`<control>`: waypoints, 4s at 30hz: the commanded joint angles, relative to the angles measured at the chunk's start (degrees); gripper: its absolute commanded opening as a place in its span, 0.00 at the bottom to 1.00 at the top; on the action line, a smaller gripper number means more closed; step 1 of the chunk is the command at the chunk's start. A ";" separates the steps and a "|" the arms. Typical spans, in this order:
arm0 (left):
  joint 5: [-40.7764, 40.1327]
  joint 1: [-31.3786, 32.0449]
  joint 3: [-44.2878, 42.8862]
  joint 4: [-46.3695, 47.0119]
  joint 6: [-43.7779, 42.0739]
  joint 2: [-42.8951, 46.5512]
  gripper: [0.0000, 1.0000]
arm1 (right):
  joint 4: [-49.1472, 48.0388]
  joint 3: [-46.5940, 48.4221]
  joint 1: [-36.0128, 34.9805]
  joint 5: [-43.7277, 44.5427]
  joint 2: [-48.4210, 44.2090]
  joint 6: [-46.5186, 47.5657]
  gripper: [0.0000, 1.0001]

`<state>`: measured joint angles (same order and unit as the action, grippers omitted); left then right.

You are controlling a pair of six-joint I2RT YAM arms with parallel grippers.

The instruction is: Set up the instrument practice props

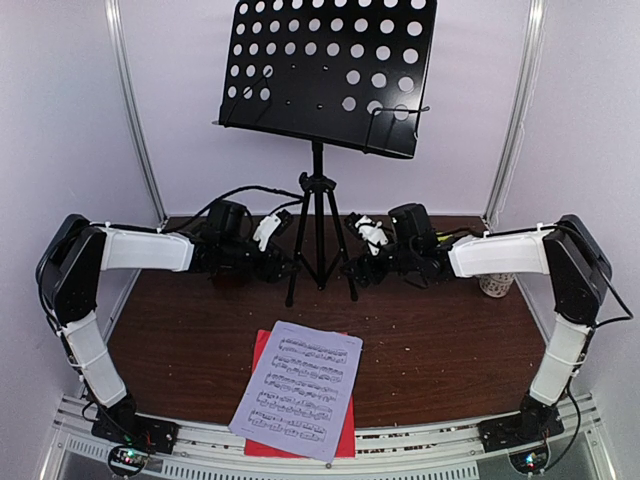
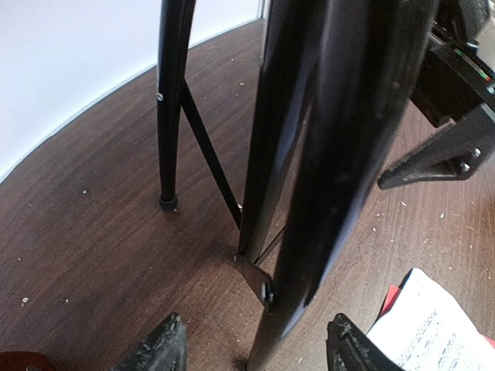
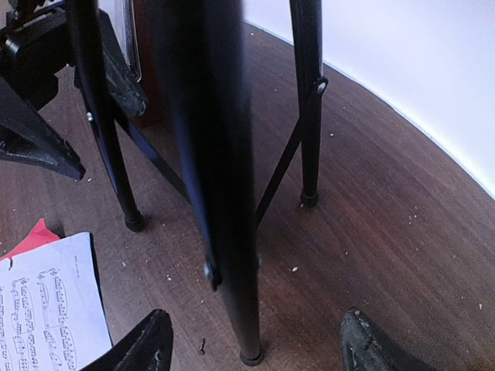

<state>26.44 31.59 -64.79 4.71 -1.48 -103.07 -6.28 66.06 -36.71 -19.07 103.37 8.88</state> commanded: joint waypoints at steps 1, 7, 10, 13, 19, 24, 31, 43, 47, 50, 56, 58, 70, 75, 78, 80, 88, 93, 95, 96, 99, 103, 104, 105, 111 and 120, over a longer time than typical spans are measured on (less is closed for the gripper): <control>-0.24 -0.04 -1.00 4.00 1.66 -1.41 0.62 | -2.80 4.51 1.64 -2.03 2.64 0.55 0.73; 0.53 -0.01 -1.75 5.55 3.20 -2.75 0.59 | -0.19 8.38 2.08 -6.09 5.35 3.07 0.68; 0.69 0.02 -2.96 4.73 3.28 -4.00 0.59 | 0.75 9.50 2.08 -7.03 6.16 3.63 0.66; 0.86 0.29 -4.12 4.70 3.69 -5.33 0.59 | 1.50 10.17 2.16 -7.82 6.57 4.06 0.65; 1.09 0.89 -6.89 4.17 4.37 -8.03 0.58 | 4.48 12.41 2.26 -8.91 7.81 5.52 0.65; 1.15 0.96 -7.96 3.91 4.25 -8.79 0.54 | 6.87 13.04 2.43 -9.01 7.90 7.52 0.58; 1.27 0.99 -7.83 3.73 4.13 -8.90 0.49 | 9.70 11.98 2.52 -9.23 6.94 9.39 0.56; -0.07 1.01 -5.48 4.29 3.86 -6.97 0.27 | 10.79 8.15 2.52 -7.82 4.55 10.01 0.23; -0.57 0.99 -4.08 4.59 3.83 -5.87 0.19 | 11.82 7.32 2.52 -7.76 3.08 10.10 0.13; -0.75 0.95 -3.68 3.94 3.62 -5.21 0.10 | 13.69 7.39 2.52 -7.59 1.88 10.56 0.06; -2.00 0.84 -2.46 0.98 1.97 -3.31 0.00 | 18.54 6.27 2.52 -5.97 -1.29 11.68 0.00; -2.22 0.55 -1.62 0.43 1.75 -2.35 0.00 | 19.64 4.89 2.52 -4.63 -2.51 11.53 0.00; -1.97 -1.77 4.69 -5.04 -0.40 3.50 0.00 | 24.48 -0.74 2.52 -0.22 -6.35 7.44 0.00; -1.91 -3.03 8.43 -5.64 -0.19 6.59 0.00 | 25.47 -3.19 2.59 1.09 -8.87 6.11 0.00; -1.82 -3.73 10.24 -6.10 -0.19 8.08 0.00 | 26.76 -4.43 2.98 2.31 -10.20 5.49 0.00; -1.96 -4.30 11.26 -6.33 -0.20 8.83 0.00 | 27.85 -5.39 3.26 3.12 -10.80 5.32 0.00; -2.10 -5.32 12.12 -3.52 1.19 7.69 0.00 | 26.08 -6.40 3.84 3.21 -10.66 3.74 0.00; -4.03 -5.32 4.29 -3.79 2.11 1.64 0.00 | 23.92 -0.47 3.83 4.49 -6.61 1.85 0.00; -4.37 -5.25 1.21 -4.55 2.09 -0.91 0.00 | 23.68 2.20 3.80 4.93 -4.46 1.82 0.00; -4.35 -5.35 -0.26 -4.82 2.05 -2.00 0.00 | 23.47 3.27 3.77 5.04 -3.51 2.00 0.00; -4.04 -5.31 -3.79 -6.17 1.48 -4.46 0.00 | 24.29 6.49 3.74 3.92 -1.02 3.14 0.00; -3.26 -5.34 -5.16 -6.90 0.51 -5.36 0.00 | 25.54 8.90 3.67 2.23 0.53 5.04 0.02; -2.93 -5.24 -5.17 -6.91 0.17 -5.39 0.00 | 25.54 9.13 3.67 1.80 0.57 5.37 0.04; -2.62 -5.23 -5.17 -6.91 0.02 -5.39 0.00 | 25.56 9.17 3.66 1.38 0.65 5.66 0.06; -0.38 -5.15 -5.79 -6.56 -0.44 -5.63 0.00 | 25.65 9.72 3.00 0.05 1.75 6.25 0.24; 1.98 -4.03 -8.63 -7.12 -2.54 -7.33 0.00 | 26.01 12.37 2.00 0.61 3.84 7.20 0.37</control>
<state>28.93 28.16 -70.87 -1.50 -6.33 -109.19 19.18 75.68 -34.33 -19.51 106.32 15.20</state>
